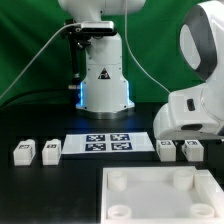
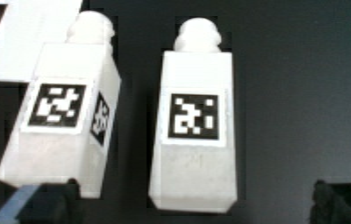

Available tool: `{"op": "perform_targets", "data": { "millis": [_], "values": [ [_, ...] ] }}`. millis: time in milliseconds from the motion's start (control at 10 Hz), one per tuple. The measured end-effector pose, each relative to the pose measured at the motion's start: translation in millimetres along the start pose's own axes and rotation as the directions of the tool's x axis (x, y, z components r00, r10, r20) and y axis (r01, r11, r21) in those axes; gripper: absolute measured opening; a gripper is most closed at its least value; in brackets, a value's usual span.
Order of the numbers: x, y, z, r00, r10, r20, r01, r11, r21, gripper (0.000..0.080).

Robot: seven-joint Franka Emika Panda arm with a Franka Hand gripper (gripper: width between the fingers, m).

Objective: Assemble one leg

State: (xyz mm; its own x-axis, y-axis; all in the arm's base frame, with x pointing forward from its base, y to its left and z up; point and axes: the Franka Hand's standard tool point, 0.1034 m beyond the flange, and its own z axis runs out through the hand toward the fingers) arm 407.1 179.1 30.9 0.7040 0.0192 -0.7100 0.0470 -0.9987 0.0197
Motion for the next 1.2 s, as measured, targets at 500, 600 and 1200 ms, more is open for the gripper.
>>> {"op": "perform_targets", "data": {
  "millis": [500,600,1200],
  "values": [
    [0.8,-9.6,23.8,0.999,0.012,0.038,-0.011,1.000,-0.021,0.0649],
    [1.6,-8.8,26.1,0.999,0.013,0.034,-0.012,1.000,-0.019,0.0649],
    [1.8,-8.1,27.6,0.999,0.014,0.034,-0.013,1.000,-0.019,0.0289]
  ]
}}
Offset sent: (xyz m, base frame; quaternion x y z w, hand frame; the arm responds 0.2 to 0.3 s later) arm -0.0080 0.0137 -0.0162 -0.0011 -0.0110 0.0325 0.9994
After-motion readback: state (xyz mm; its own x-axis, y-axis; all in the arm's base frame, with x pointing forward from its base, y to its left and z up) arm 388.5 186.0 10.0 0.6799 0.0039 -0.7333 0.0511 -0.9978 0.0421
